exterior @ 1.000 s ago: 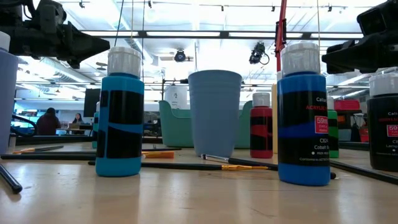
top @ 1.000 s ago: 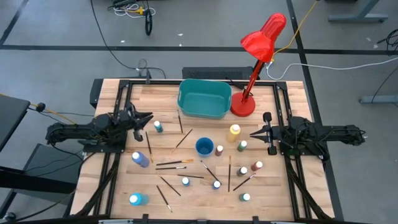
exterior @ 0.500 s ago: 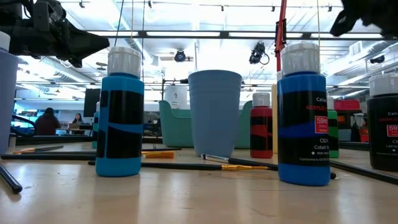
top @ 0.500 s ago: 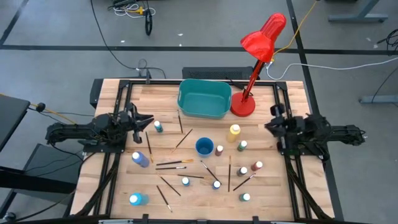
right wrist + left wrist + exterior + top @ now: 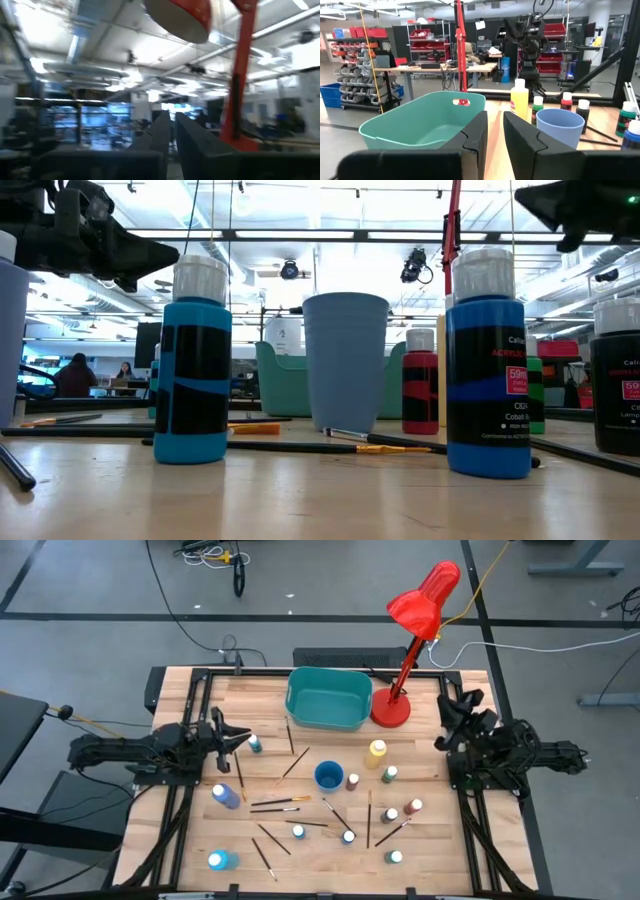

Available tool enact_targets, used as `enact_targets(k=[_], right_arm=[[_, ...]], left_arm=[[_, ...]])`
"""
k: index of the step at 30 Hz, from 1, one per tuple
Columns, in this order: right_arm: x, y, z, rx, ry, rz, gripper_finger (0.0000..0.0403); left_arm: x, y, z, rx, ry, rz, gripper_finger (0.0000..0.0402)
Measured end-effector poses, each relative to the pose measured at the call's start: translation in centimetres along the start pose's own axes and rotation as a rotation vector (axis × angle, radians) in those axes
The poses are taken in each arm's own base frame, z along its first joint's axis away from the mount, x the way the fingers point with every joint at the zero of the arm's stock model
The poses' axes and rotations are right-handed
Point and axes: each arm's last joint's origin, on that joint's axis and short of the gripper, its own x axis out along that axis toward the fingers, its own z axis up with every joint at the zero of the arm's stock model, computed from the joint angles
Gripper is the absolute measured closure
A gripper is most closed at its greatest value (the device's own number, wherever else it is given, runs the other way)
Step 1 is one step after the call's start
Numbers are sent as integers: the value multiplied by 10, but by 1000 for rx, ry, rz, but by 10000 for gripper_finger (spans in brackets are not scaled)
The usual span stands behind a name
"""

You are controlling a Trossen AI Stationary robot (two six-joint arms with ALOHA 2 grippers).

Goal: Pick & Place Paint Supplies
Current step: Put the purple paint bottle into the green bin

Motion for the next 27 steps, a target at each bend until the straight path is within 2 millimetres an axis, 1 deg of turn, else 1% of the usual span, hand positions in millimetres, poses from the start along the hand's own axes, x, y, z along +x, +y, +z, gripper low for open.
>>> enact_targets(k=[2, 4, 8, 11, 14, 17, 21, 24, 27], right_arm=[[0, 4, 0, -5, -23, 113, 371], [1, 7, -1, -7, -32, 180, 371], [4, 8, -6, -17, 10, 149, 371], [6, 10, -10, -30, 42, 157, 371], [8, 14, -14, -43, 63, 201, 370], [12, 16, -15, -43, 58, 201, 362], [17, 20, -20, -39, 71, 205, 328], [20, 23, -22, -4, 69, 221, 290], [23, 26, -23, 31, 40, 269, 250]], left_arm=[[1, 0, 6, 10, -5, 1, 319], [2, 0, 12, 53, -8, 3, 303], [6, 0, 23, 146, 1, 40, 262], [9, 0, 28, 166, 11, 52, 234], [12, 0, 32, 173, 24, 51, 217], [15, -1, 34, 177, 38, 51, 209], [19, -2, 32, 196, 72, 47, 208], [22, -3, 28, 210, 113, 65, 210], [24, -2, 19, 199, 200, 106, 211]])
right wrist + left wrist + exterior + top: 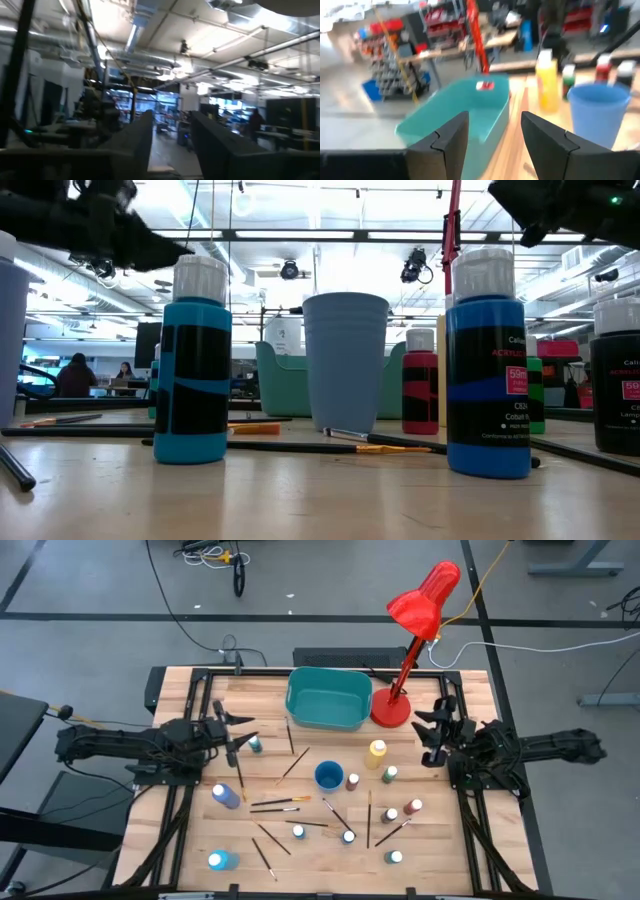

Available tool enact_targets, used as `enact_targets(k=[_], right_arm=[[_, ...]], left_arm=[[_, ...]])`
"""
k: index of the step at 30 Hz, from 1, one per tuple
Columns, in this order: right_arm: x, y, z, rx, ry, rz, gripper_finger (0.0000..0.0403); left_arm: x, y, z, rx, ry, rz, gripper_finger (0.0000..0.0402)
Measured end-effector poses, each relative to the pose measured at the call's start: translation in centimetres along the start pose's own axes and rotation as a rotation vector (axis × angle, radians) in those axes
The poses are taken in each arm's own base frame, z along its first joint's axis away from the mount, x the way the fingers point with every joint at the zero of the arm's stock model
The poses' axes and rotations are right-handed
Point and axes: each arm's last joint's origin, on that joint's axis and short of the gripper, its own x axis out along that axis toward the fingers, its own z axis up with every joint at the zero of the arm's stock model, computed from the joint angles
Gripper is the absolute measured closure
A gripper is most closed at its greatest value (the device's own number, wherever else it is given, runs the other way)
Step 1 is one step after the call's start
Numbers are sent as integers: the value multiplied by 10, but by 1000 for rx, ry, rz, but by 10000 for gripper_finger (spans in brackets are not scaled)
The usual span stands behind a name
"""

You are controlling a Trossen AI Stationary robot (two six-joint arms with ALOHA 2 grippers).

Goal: Pick & Place Paint Supplies
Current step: Put the purple paint bottle into the green bin

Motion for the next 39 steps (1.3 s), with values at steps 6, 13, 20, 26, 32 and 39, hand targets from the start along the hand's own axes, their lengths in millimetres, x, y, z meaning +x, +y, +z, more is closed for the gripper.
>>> enact_targets(k=[6, 13, 20, 26, 32, 39], right_arm=[[4, 2, -3, 49, -13, 30, 196], [18, 5, 1, 99, -5, 62, 179], [53, 14, 0, 122, 196, 127, 188], [70, 18, -4, 102, 269, 140, 190], [74, 19, -5, 74, 276, 145, 190], [75, 19, -1, -7, 232, 163, 190]], left_arm=[[7, -4, -16, -13, 160, 15, 206], [7, -1, 8, -8, 227, -17, 190], [0, 7, 57, -27, 391, -142, 186], [-10, 3, 80, -140, 524, -466, 194], [-24, -9, 73, -222, 669, -802, 211], [-28, -12, 70, -299, 762, -703, 224]])
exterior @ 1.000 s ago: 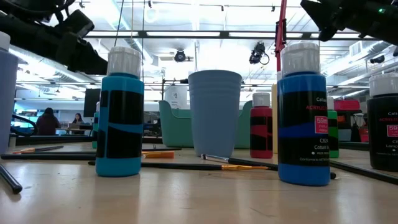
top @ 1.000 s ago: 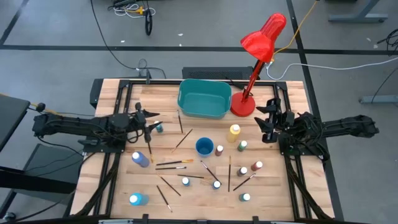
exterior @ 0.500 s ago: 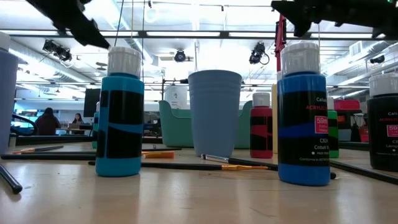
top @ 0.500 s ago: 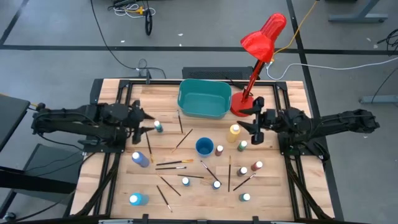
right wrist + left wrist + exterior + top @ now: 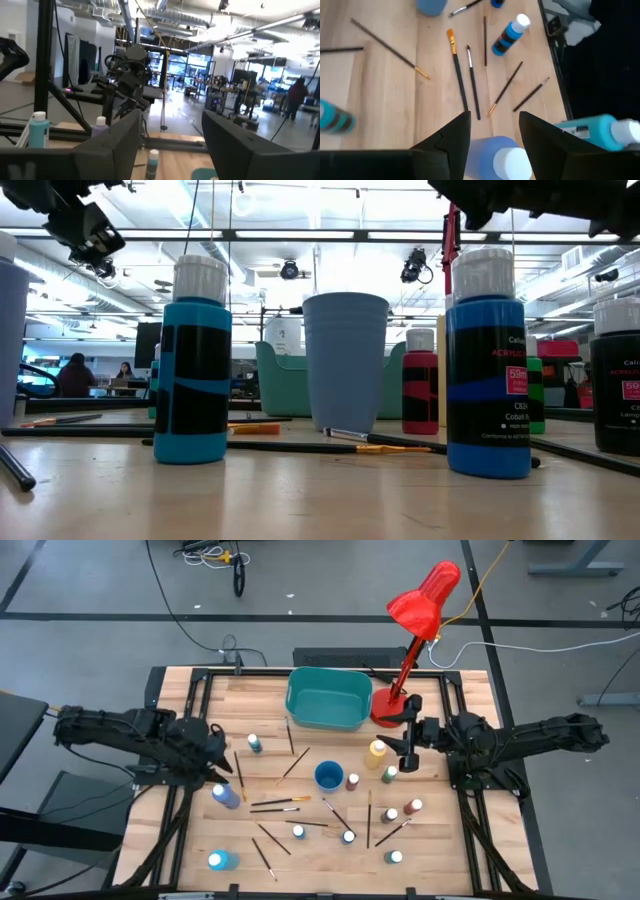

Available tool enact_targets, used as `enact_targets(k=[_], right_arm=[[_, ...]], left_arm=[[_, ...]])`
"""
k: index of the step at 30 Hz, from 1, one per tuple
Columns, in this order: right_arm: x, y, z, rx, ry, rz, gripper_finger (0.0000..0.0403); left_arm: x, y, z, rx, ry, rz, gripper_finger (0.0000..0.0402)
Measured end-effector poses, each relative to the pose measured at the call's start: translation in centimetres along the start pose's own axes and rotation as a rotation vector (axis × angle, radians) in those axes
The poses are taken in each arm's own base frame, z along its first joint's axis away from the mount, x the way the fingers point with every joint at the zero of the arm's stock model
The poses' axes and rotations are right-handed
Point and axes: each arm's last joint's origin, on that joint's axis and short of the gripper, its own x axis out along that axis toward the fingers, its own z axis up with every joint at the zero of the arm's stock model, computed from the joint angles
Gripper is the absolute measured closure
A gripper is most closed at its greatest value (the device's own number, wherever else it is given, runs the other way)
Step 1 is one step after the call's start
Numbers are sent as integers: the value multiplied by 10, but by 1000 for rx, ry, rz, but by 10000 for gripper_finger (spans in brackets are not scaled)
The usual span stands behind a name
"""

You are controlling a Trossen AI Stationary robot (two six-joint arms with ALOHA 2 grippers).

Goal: Pick & Place Paint Supplies
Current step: Put the purple paint bottle into the green bin

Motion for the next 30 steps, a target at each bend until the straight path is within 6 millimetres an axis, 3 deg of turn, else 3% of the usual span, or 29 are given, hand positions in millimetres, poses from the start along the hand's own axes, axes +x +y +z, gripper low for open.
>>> enact_targets(k=[6, 17, 23, 30], right_arm=[[0, -1, 3, -65, -28, -5, 190], [0, -1, 3, -69, -32, -6, 190], [0, -1, 3, 21, -32, -3, 190], [0, 0, 0, 5, -5, 2, 190]], left_arm=[[4, -7, -2, 18, 39, -30, 218], [12, -26, -12, 426, 74, -119, 217], [16, -32, -17, 442, 42, -182, 217], [20, -31, -24, 417, 51, -156, 217]])
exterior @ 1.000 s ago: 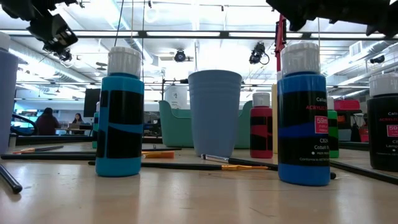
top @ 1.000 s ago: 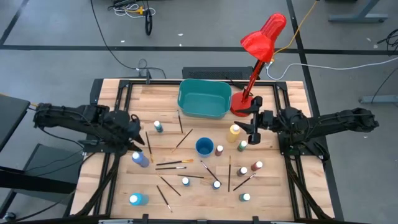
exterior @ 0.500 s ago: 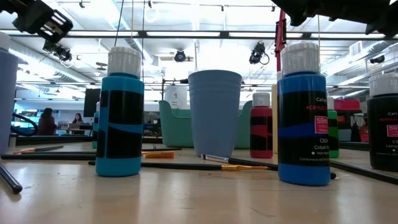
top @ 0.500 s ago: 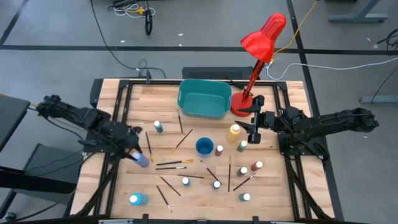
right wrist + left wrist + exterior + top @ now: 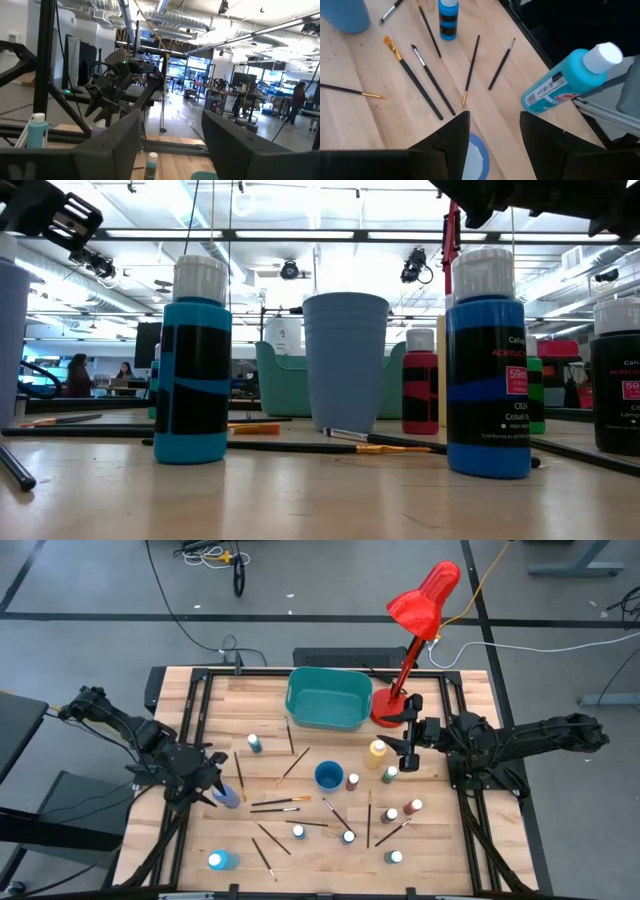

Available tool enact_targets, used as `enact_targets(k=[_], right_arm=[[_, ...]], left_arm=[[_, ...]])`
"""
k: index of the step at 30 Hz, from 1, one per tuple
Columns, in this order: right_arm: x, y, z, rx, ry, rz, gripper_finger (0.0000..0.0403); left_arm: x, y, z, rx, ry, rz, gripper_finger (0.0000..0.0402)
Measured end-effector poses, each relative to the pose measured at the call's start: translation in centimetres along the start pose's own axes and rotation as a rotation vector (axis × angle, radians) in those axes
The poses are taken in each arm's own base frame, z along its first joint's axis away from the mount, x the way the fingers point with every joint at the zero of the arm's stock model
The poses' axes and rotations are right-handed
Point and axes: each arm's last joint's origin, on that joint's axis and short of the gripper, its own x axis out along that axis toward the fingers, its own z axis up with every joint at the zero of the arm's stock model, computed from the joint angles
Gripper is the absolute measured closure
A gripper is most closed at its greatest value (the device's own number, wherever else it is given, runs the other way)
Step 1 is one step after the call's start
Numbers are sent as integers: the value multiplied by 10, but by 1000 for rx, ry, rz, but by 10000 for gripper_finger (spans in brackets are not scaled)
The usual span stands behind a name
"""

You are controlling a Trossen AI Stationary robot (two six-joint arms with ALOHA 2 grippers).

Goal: Pick & Place Paint Supplies
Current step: Put the purple paint bottle into the green bin

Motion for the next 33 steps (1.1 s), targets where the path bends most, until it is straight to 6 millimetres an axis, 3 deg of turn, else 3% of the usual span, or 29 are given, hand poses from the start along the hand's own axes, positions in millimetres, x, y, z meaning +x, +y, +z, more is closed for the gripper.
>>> enact_targets(k=[9, 16, 21, 33], right_arm=[[3, 1, -4, -17, 13, 3, 190], [4, 1, -3, -52, -4, 0, 190], [4, 1, -3, -52, -4, 0, 190], [4, 1, -3, -78, -4, 0, 190]], left_arm=[[-4, 0, -1, 3, -21, 0, 217], [-7, 6, -1, -79, -58, 207, 217], [-6, 1, -2, -37, -43, 115, 217], [-5, 1, -9, -84, 19, 189, 217]])
